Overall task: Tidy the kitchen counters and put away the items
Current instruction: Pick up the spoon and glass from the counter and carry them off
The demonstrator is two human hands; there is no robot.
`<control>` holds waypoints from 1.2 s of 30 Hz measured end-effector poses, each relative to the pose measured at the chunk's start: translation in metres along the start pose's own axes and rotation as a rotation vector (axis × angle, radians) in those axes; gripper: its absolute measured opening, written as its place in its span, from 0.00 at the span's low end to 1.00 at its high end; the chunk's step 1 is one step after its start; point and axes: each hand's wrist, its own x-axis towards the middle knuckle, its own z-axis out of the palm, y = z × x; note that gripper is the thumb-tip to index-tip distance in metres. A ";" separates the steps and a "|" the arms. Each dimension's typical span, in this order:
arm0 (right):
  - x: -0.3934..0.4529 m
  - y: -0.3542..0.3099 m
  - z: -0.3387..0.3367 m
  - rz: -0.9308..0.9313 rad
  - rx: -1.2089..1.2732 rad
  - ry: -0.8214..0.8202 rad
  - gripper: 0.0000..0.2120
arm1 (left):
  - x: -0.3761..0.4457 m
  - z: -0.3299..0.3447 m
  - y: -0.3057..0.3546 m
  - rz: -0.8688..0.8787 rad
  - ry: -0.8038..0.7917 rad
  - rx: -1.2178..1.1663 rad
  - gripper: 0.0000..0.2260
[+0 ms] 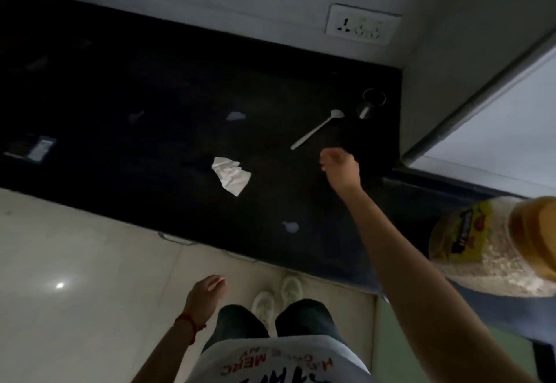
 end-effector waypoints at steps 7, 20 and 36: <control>0.086 -0.023 0.017 0.106 -0.319 0.124 0.18 | 0.001 0.002 -0.004 -0.094 0.103 -0.115 0.09; 0.088 -0.012 0.009 0.210 -0.290 0.118 0.14 | -0.032 -0.015 0.043 0.138 0.303 -0.059 0.11; -0.004 0.047 -0.039 0.149 0.081 0.220 0.07 | 0.068 0.076 0.332 0.698 -0.023 0.019 0.08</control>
